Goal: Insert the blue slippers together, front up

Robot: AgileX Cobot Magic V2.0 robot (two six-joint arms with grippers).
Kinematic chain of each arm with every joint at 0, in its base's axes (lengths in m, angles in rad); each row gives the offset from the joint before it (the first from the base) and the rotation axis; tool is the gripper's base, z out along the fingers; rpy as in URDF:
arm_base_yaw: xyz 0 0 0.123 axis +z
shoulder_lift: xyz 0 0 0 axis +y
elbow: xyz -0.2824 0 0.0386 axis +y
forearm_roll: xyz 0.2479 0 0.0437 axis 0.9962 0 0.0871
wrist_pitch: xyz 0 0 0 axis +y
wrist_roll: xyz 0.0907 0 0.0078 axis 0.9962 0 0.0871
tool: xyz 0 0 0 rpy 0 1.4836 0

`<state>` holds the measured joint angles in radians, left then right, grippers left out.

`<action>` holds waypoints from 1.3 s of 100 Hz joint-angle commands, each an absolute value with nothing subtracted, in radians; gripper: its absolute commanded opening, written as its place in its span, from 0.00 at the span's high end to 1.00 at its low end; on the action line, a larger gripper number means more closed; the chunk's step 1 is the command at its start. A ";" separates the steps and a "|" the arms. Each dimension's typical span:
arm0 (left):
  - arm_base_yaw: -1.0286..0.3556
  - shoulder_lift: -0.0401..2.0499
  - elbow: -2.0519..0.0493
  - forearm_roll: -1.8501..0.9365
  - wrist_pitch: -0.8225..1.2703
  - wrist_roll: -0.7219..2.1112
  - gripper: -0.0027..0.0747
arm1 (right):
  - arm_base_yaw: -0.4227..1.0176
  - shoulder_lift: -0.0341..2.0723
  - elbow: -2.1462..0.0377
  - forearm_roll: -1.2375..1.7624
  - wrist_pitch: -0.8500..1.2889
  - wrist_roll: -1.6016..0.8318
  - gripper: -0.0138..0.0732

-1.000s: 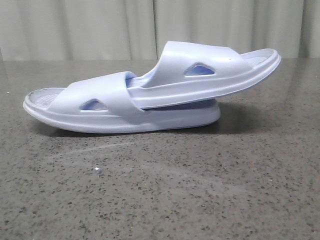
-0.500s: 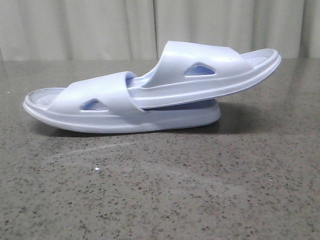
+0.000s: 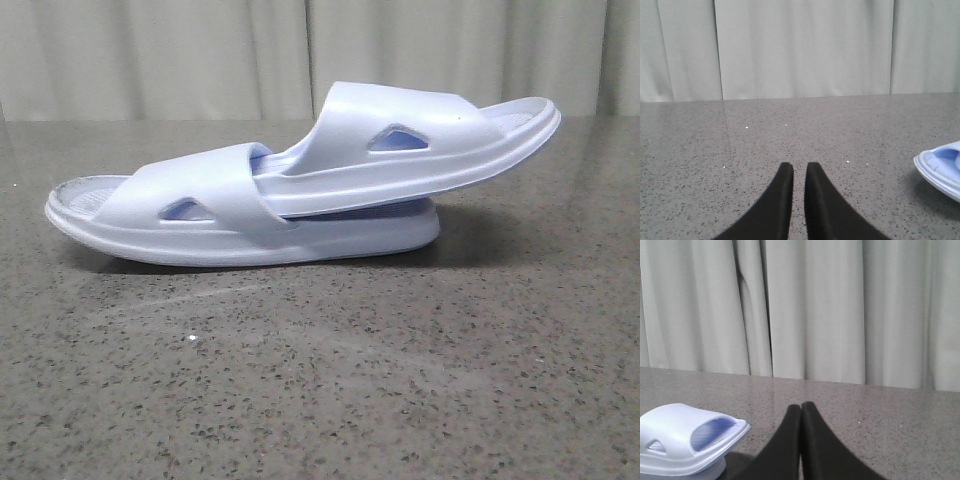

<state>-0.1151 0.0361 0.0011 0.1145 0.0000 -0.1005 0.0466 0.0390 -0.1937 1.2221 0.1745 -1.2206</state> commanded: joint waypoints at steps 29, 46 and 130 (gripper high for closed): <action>-0.123 0.047 0.010 0.116 -0.079 -0.109 0.94 | 0.047 0.051 -0.219 1.234 0.144 -1.234 0.96; -0.123 0.047 0.010 0.116 -0.079 -0.109 0.94 | 0.047 0.051 -0.219 1.234 0.144 -1.234 0.96; -0.123 0.047 0.010 0.116 -0.079 -0.109 0.94 | 0.057 0.038 -0.184 0.101 0.109 -0.085 0.96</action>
<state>-0.1151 0.0361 0.0011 0.1145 0.0000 -0.1005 0.0486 0.0375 -0.1769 0.2594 0.2324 -0.2424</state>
